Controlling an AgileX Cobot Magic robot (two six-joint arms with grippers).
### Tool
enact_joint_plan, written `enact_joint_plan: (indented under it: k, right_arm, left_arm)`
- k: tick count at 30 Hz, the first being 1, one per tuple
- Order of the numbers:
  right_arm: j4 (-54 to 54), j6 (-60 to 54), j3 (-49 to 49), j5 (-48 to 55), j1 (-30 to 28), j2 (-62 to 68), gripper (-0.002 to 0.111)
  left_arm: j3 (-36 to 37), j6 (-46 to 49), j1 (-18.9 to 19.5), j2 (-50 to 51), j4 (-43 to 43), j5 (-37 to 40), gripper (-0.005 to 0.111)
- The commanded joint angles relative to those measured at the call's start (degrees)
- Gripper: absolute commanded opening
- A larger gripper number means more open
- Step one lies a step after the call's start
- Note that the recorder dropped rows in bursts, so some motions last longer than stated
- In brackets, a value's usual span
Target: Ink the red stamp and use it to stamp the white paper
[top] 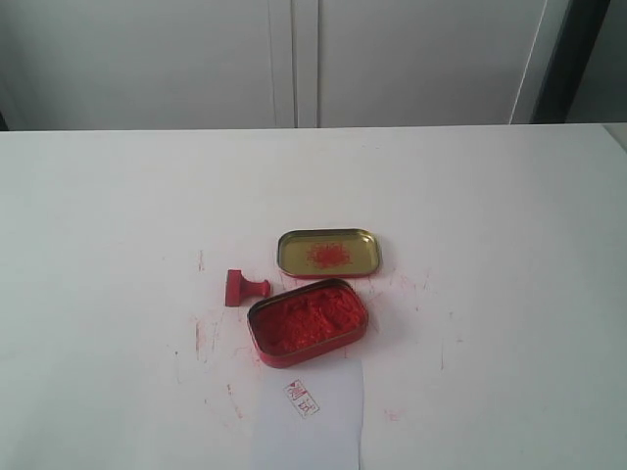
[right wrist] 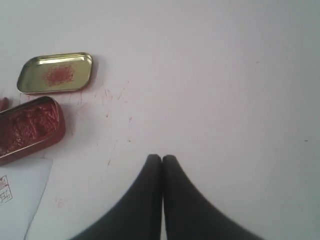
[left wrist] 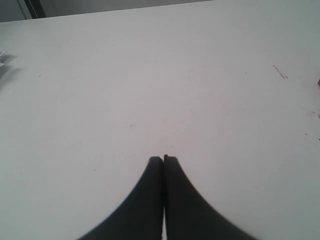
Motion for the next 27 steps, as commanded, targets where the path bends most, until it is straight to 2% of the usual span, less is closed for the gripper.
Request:
enact_joint_plan:
  k: [1,12,27]
  right_arm:
    - [-1.33,-0.59,2.82,-2.67,-0.37,-8.1,0.0]
    - [-3.95,-0.59,6.7,-9.72,-0.37,-24.55,0.0]
    - [-3.66,-0.7,7.06,-10.86,-0.25,-25.59,0.0]
  left_arm:
    - [0.1,-0.22,-0.16,-0.02,-0.33,0.0,0.0]
    - [0.1,-0.22,-0.16,-0.02,-0.33,0.0,0.0]
    - [0.1,-0.22,-0.16,-0.02,-0.33,0.0,0.0]
